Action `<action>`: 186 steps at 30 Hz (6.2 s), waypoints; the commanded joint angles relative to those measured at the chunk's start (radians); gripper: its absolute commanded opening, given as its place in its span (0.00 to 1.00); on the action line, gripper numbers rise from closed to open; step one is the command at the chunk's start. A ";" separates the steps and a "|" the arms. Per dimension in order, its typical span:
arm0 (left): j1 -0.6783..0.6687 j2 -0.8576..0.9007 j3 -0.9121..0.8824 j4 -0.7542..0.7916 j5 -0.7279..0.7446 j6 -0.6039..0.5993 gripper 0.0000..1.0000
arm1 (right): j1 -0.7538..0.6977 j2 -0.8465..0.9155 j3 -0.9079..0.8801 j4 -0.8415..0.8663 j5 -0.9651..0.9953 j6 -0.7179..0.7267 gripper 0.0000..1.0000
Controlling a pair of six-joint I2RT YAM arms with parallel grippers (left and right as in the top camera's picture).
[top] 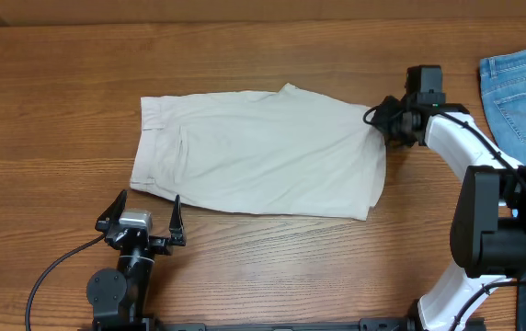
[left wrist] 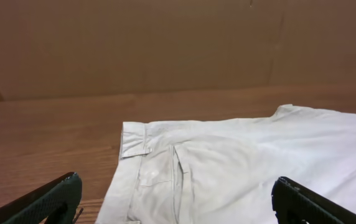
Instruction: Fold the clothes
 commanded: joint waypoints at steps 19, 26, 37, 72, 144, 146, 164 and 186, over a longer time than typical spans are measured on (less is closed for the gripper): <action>-0.006 -0.010 -0.004 0.000 0.009 0.019 1.00 | -0.040 0.008 0.063 0.044 0.207 0.012 0.65; -0.006 -0.010 -0.004 0.000 0.009 0.019 1.00 | -0.074 -0.083 0.216 -0.235 0.085 0.039 0.89; -0.006 -0.010 -0.004 0.000 0.002 0.019 1.00 | 0.051 -0.116 0.153 -0.579 -0.256 -0.023 0.77; -0.005 0.870 0.810 -0.355 0.063 0.122 1.00 | 0.121 -0.114 -0.075 -0.523 -0.016 0.183 0.84; 0.249 2.189 1.382 -0.849 0.557 0.642 0.04 | 0.121 -0.114 -0.075 -0.560 -0.016 0.116 0.91; 0.249 2.189 1.382 -0.848 0.557 0.637 0.04 | 0.121 -0.114 -0.075 -0.560 -0.016 0.116 0.91; 0.321 2.188 1.705 -1.062 0.296 0.476 0.04 | 0.121 -0.114 -0.075 -0.557 -0.015 0.116 0.91; 0.296 2.190 2.115 -1.396 0.263 0.471 0.04 | 0.121 -0.114 -0.075 -0.513 -0.013 0.116 0.92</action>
